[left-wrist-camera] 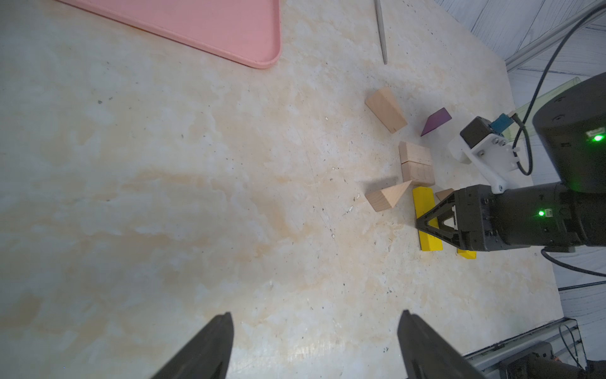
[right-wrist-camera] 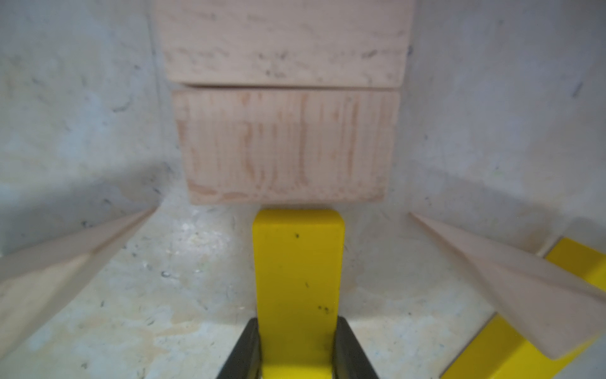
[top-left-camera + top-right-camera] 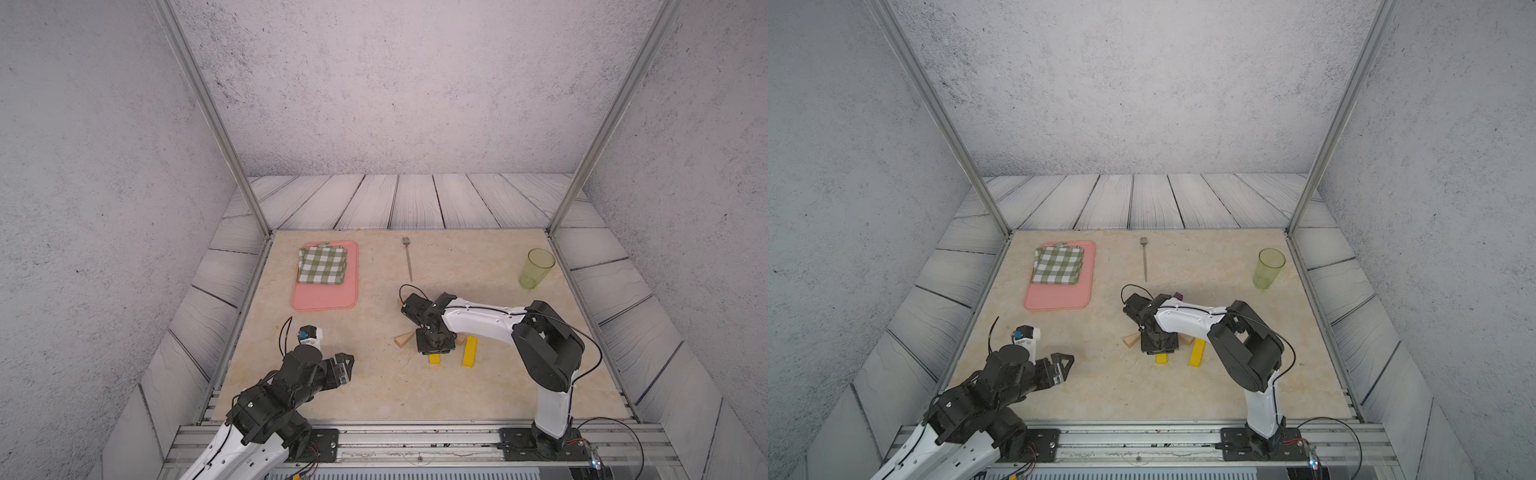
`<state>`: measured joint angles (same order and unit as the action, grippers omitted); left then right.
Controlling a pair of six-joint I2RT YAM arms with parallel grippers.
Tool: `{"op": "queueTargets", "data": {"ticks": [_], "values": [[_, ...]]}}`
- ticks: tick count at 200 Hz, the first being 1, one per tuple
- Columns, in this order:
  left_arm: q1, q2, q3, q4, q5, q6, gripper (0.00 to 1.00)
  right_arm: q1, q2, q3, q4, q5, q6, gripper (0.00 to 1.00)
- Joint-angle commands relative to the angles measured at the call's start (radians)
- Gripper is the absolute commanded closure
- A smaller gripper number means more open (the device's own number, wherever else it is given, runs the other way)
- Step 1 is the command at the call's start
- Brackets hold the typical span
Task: Assemble a small pinwheel with building blocks
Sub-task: Assemble the building block at the center of the board.
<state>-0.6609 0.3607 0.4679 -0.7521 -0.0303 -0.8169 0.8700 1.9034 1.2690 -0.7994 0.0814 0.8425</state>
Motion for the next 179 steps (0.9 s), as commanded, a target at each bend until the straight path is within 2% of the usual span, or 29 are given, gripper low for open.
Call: {"op": "queueTargets", "data": {"ticks": [1, 179], "values": [[0.006, -0.007, -0.011, 0.007, -0.003, -0.004, 0.15, -0.004, 0.037, 0.010, -0.016, 0.009, 0.015, 0.67], [0.006, -0.006, -0.011, 0.005, -0.003, -0.007, 0.15, -0.016, 0.060, 0.024, 0.000, 0.000, 0.027, 0.65]]}}
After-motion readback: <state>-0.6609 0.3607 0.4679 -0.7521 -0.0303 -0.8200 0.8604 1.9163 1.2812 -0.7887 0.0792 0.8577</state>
